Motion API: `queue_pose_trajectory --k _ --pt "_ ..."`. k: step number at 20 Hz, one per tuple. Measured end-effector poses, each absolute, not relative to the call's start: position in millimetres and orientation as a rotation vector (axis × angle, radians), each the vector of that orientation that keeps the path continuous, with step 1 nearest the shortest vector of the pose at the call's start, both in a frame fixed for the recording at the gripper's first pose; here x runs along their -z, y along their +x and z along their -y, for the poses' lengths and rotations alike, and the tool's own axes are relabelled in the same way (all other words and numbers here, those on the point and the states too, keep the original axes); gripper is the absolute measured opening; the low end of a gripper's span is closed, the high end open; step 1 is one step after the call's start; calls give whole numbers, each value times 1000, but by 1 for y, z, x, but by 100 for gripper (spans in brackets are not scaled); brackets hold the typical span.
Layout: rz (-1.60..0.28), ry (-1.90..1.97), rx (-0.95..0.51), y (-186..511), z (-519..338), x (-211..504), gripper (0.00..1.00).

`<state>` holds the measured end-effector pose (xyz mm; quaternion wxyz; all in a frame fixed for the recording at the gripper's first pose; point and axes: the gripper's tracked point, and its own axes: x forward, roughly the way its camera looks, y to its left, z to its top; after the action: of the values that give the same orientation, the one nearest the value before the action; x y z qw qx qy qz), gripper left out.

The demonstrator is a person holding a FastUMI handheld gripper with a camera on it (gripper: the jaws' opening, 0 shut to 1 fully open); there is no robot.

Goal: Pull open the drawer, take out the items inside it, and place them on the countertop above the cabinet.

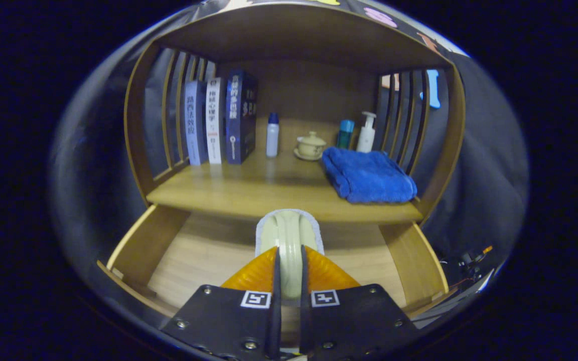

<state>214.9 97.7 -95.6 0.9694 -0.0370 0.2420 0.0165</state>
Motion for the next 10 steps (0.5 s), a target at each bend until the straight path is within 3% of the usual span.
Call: queue_pose_trajectory --k 10 --pt "-426 -79 -36 305 -111 78 15"
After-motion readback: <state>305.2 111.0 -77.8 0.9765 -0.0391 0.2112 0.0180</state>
